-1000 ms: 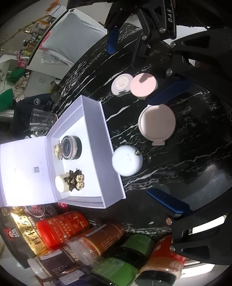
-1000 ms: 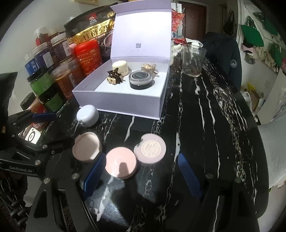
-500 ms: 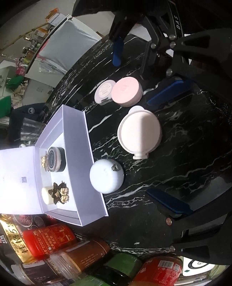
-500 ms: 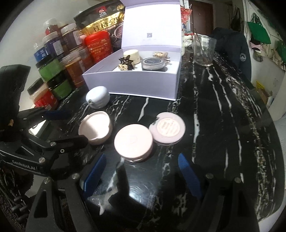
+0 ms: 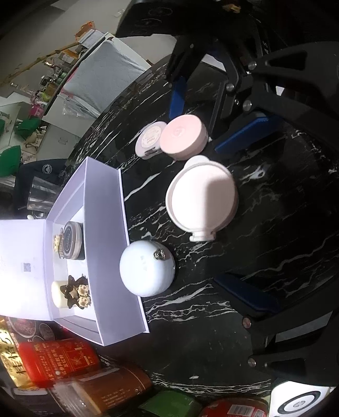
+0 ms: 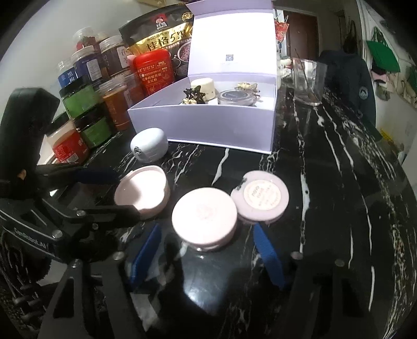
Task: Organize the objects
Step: 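Grasp large pink tabbed cushion compact with left tool while right tool grasps round pink compact, then lift and carry both pink compacts toward the white box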
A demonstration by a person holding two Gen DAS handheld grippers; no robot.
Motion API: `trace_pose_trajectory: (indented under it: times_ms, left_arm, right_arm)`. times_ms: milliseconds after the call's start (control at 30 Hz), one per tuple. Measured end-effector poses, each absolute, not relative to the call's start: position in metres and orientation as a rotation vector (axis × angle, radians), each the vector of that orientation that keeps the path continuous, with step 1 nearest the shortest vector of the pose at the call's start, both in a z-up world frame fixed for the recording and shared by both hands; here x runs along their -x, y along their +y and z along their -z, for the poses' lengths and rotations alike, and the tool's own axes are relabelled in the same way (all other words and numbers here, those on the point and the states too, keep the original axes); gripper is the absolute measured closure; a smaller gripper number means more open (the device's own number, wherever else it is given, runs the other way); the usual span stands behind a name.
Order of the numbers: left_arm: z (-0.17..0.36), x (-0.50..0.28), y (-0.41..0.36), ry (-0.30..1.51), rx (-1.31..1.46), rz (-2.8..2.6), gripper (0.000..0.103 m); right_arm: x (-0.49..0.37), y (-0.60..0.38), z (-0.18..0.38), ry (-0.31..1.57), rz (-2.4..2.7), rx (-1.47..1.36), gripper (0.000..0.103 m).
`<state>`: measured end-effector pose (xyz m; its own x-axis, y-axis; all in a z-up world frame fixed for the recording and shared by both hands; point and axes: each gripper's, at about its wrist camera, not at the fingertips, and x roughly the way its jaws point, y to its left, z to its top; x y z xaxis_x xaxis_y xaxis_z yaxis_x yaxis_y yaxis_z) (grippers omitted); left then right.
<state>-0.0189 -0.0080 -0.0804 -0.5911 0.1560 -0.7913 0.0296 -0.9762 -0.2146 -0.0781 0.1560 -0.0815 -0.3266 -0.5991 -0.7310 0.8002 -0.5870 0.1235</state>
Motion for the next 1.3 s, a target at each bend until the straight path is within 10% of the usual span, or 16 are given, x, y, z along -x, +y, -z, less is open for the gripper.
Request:
trace_pose_trajectory:
  times_ms: [200, 1300]
  left_arm:
    - [0.081, 0.024, -0.011, -0.317, 1.377, -2.73, 0.01]
    - [0.085, 0.057, 0.024, -0.061, 1.337, -2.735, 0.01]
  right_arm:
    - [0.082, 0.152, 0.081, 0.337, 1.992, -0.937, 0.05]
    - [0.099, 0.18, 0.086, 0.405, 2.125, -0.911, 0.045]
